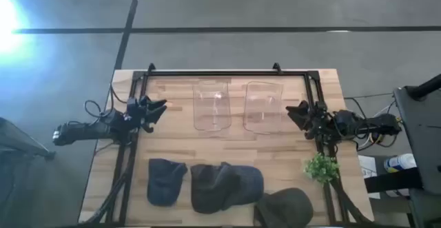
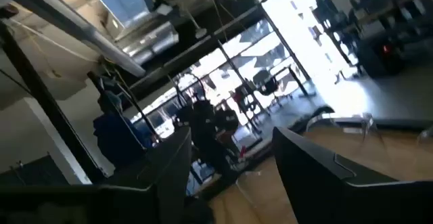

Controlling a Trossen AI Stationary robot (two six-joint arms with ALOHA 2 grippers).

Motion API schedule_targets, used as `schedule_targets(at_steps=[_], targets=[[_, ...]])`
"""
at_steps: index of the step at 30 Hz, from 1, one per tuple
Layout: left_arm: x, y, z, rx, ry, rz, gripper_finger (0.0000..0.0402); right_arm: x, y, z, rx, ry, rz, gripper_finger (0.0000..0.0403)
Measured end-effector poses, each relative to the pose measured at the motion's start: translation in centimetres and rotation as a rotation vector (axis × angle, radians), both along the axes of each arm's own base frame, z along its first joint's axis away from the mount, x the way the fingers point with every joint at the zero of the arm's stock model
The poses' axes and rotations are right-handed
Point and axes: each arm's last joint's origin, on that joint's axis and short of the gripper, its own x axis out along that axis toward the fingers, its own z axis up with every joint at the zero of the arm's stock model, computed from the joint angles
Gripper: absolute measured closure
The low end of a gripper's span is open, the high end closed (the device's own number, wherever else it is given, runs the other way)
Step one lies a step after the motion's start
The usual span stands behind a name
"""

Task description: Pick & Place hat

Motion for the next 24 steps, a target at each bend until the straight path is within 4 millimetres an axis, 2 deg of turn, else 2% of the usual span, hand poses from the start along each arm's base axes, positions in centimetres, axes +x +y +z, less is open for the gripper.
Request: schedule_targets(at_steps=[6,21,24], targets=[[0.03,0.0,-0.11,0.0,0.013,-0.001,0.0225,0.18,0.03,-0.6,0.118,0.031,0.034,0.02],[0.03,0.0,-0.1,-0.001,0.011,-0.001,0.0225,0.16,0.02,-0.53,0.108,0.026,0.028,0.02],[0.02,0.0,-0.06,-0.014,0.001,-0.004,0.0225,0.05,-0.02,-0.11,0.242,-0.056,0.056,0.02]])
